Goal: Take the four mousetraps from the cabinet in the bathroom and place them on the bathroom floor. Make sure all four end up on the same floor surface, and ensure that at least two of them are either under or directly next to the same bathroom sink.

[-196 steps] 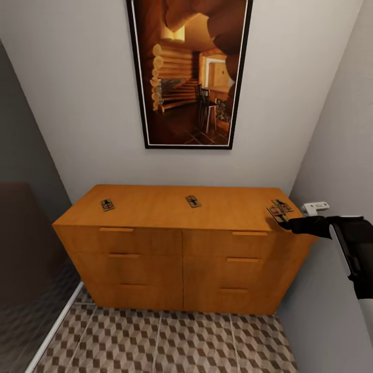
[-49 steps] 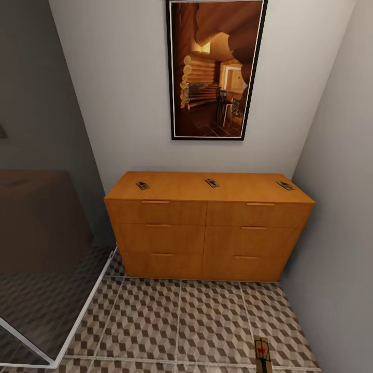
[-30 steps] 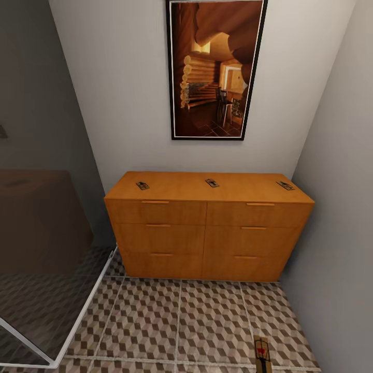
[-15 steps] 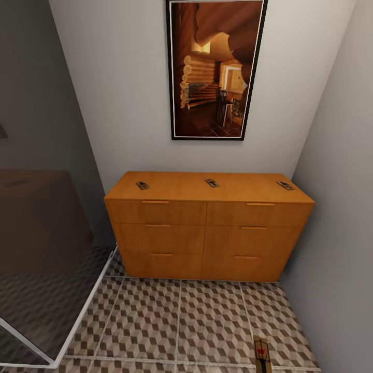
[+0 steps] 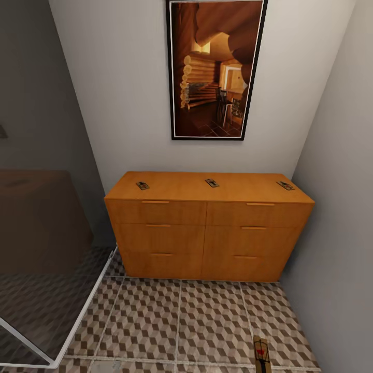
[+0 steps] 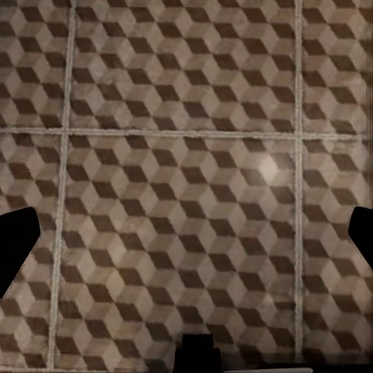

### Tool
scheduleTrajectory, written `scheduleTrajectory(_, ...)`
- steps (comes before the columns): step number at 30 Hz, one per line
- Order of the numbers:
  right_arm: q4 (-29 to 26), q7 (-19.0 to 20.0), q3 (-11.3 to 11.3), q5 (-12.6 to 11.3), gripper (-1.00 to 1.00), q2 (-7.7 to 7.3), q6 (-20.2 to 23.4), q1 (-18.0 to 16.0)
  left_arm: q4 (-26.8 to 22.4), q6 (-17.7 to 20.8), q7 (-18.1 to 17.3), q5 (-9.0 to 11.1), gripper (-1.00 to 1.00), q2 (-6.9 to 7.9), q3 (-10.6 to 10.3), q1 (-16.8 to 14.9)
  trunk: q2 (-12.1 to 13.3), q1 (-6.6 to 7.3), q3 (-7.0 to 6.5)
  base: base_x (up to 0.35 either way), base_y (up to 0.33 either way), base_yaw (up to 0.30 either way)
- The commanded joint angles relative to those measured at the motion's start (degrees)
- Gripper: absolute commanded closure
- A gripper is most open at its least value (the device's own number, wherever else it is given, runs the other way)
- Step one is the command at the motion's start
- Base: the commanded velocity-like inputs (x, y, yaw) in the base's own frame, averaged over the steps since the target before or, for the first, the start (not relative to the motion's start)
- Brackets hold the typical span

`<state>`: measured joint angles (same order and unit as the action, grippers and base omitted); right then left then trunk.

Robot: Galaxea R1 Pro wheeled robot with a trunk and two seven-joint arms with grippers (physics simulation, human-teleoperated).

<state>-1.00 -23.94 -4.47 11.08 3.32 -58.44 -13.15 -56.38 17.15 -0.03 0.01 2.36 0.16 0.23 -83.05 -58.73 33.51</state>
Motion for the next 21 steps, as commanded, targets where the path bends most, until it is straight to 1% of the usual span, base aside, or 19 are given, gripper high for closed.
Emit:
scheduleTrajectory(1, 0.03, 0.04, -0.45, 0.44, 1.0, 0.01, -0.15, -0.03, -1.56, 1.58, -0.02, 0.02, -1.0, 0.01, 0.02, 0.03, -0.03, 0.0, 0.05, 0.0, 0.0, 0.0)
scheduleTrajectory(2, 0.03, 0.06, -0.44, 0.44, 1.0, 0.01, -0.16, -0.03, -2.82, 2.68, -0.02, 0.03, -1.0, 0.01, 0.02, 0.03, -0.03, 0.0, 0.05, 0.0, 0.0, 0.0)
scheduleTrajectory(4, 0.03, 0.09, -0.44, 0.44, 1.0, 0.01, -0.17, -0.03, -7.72, 6.33, 0.0, 0.07, -1.0, 0.01, 0.02, 0.03, -0.03, 0.0, 0.05, 0.0, 0.0, 0.0)
scheduleTrajectory(5, 0.03, 0.09, -0.44, 0.44, 1.0, 0.02, -0.17, -0.03, -8.89, 7.09, 0.0, 0.09, -1.0, -0.01, 0.02, 0.03, -0.03, 0.0, 0.05, 0.0, 0.0, 0.0)
scheduleTrajectory(6, 0.03, 0.11, -0.45, 0.44, 1.0, 0.0, -0.16, -0.03, -11.1, 8.4, 0.01, 0.15, -1.0, -0.03, 0.0, 0.03, -0.03, 0.0, 0.05, 0.0, 0.0, 0.0)
scheduleTrajectory(8, 0.03, 0.11, -0.45, 0.44, 1.0, -0.03, -0.17, -0.03, -13.06, 9.54, 0.02, 0.19, -1.0, -0.16, -0.09, 0.03, -0.03, 0.0, 0.05, 0.0, 0.0, 0.0)
scheduleTrajectory(10, 0.03, 0.12, -0.45, 0.44, 1.0, -0.05, -0.17, -0.03, -15.5, 11.13, 0.02, 0.19, -1.0, -0.93, -0.16, 0.03, -0.03, 0.0, 0.05, 0.0, 0.0, 0.0)
scheduleTrajectory(11, 0.03, 0.11, -0.45, 0.44, 1.0, -0.09, -0.17, -0.03, -17.02, 12.22, 0.03, 0.18, -1.0, -1.64, -0.19, 0.03, -0.03, 0.0, 0.05, 0.0, 0.0, 0.0)
scheduleTrajectory(13, 0.03, 0.11, -0.45, 0.44, 1.0, -0.11, -0.18, -0.03, -18.73, 13.37, 0.03, 0.17, -1.0, -2.17, -0.21, 0.03, -0.03, 0.0, 0.05, 0.0, 0.0, 0.0)
scheduleTrajectory(14, 0.03, 0.12, -0.45, 0.44, 1.0, -0.13, -0.18, -0.03, -20.66, 14.59, 0.03, 0.17, -1.0, -2.54, -0.22, 0.03, -0.03, 0.0, 0.05, 0.0, 0.0, 0.0)
scheduleTrajectory(15, 0.03, 0.12, -0.45, 0.44, 1.0, -0.15, -0.18, -0.03, -21.68, 15.22, 0.03, 0.17, -1.0, -2.68, -0.23, 0.03, -0.03, 0.0, 0.05, 0.0, 0.0, 0.0)
scheduleTrajectory(16, 0.03, 0.12, -0.45, 0.44, 1.0, -0.19, -0.16, -0.03, -23.75, 16.55, 0.03, 0.17, -1.0, -2.88, -0.23, 0.03, -0.03, 0.0, 0.05, 0.0, 0.0, 0.0)
scheduleTrajectory(18, 0.03, 0.12, -0.45, 0.44, 1.0, -0.21, -0.17, -0.03, -25.82, 17.99, 0.03, 0.17, -1.0, -3.01, -0.24, 0.02, -0.03, 0.0, 0.05, 0.0, 0.0, 0.0)
scheduleTrajectory(19, 0.03, 0.12, -0.45, 0.47, 1.0, -0.26, -0.17, -0.03, -27.78, 19.48, 0.03, 0.17, -1.0, -3.09, -0.24, -0.01, -0.03, 0.0, 0.05, 0.0, 0.0, 0.0)
scheduleTrajectory(21, 0.03, 0.12, -0.45, 0.49, 1.0, -0.28, -0.17, -0.03, -29.41, 21.0, 0.03, 0.16, -1.0, -3.16, -0.24, -0.04, -0.03, 0.0, 0.05, 0.0, 0.0, 0.0)
